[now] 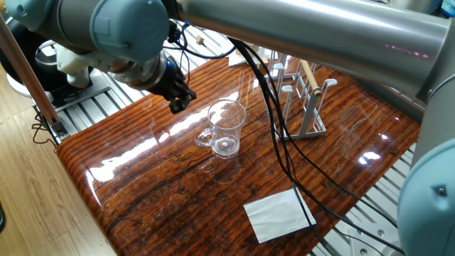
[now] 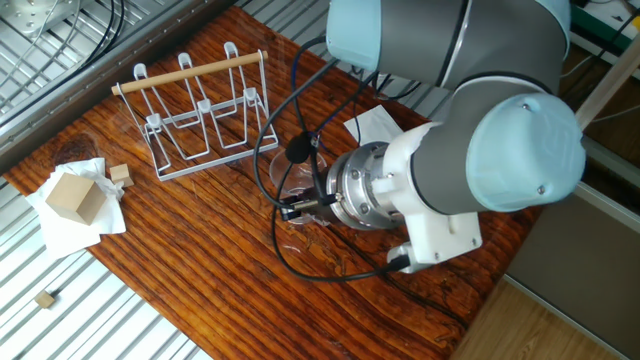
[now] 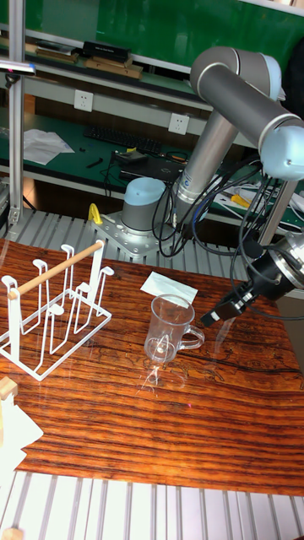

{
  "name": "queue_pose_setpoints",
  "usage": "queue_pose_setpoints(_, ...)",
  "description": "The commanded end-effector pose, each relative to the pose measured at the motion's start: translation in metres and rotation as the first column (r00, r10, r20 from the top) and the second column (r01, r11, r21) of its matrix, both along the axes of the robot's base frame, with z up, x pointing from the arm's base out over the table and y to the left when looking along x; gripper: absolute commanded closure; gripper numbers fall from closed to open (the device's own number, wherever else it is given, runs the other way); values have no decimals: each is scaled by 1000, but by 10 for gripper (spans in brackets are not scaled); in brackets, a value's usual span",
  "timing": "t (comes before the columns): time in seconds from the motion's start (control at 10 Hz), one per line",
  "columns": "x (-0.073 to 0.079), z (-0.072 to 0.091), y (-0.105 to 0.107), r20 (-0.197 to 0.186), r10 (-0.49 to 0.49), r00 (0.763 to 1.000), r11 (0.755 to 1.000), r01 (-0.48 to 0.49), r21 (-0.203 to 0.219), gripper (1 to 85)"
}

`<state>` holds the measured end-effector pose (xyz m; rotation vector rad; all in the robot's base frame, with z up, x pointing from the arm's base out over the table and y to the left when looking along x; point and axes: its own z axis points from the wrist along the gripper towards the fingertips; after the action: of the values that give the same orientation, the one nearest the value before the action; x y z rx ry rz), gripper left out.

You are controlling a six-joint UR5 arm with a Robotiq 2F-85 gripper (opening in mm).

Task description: Put the cup on the cup rack

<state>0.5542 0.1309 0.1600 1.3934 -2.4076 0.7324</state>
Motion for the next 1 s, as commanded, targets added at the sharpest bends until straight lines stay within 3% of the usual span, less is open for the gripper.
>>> queue_pose_setpoints(0.0,-5,-7,6,-19,24,1000,999,-24,28,843)
queue_pose_setpoints(0.3,-17,-15,10,-27,61,998,998,-61,5,843)
queue_pose_setpoints(0.6,-24,-15,4,-69,103,992,992,-108,-63,843)
queue_pose_setpoints(0.9,-27,-13,7,-81,123,989,989,-129,-69,843)
